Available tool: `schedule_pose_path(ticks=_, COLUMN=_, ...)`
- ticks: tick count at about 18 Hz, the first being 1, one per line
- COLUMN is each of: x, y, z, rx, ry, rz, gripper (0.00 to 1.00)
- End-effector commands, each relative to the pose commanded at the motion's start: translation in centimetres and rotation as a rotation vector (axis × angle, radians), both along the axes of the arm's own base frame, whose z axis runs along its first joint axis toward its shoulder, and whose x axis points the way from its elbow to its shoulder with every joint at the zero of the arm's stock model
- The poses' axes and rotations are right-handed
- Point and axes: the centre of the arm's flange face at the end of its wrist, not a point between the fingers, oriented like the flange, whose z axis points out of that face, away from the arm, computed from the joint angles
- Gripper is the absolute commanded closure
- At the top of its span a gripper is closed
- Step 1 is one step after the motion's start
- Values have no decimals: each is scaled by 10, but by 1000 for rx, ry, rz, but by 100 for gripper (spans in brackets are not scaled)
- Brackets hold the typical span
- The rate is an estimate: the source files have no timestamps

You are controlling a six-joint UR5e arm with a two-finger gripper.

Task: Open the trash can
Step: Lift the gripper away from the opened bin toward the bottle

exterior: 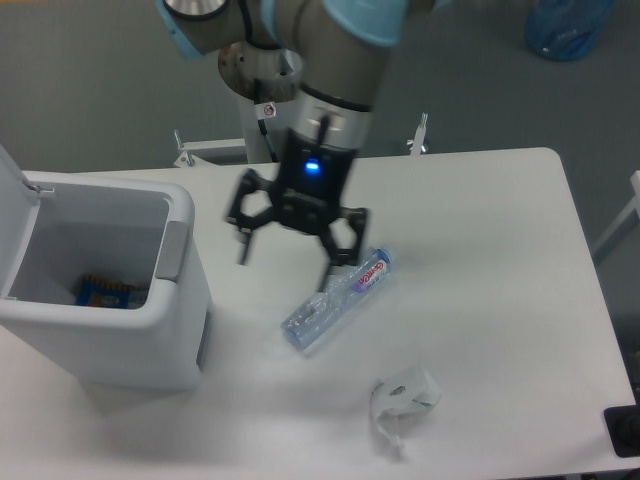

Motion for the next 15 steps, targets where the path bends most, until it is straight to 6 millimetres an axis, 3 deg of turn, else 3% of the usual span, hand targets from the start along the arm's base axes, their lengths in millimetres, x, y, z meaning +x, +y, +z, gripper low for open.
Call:
schedule_pose_path(ticks=3, x=-49, y=-39, z=-30, rx=-121, ry=88, rz=-42, gripper=0)
schedule_pose_path(ticks=4, x=-64, y=-47, z=-49, rx=-222, ry=145, rz=-108, gripper=0)
schedule_pose_path(ticks=7, x=-90, y=-63, z=-68, rx=-405, ry=223, rz=-170, gripper=0)
schedule_pose_path(ticks=10, x=-102, y=-70, z=-76, rx=-438, ry=222, rz=-184, gripper=0)
schedule_pose_path(ticks=13, x=-96, y=-72, z=-96, rx=-495, ry=232, rz=-281, gripper=0)
schedule_pose_path(ticks=15, x=-96, y=-75, z=-96, rx=-525, ry=246, rz=-311, gripper=0)
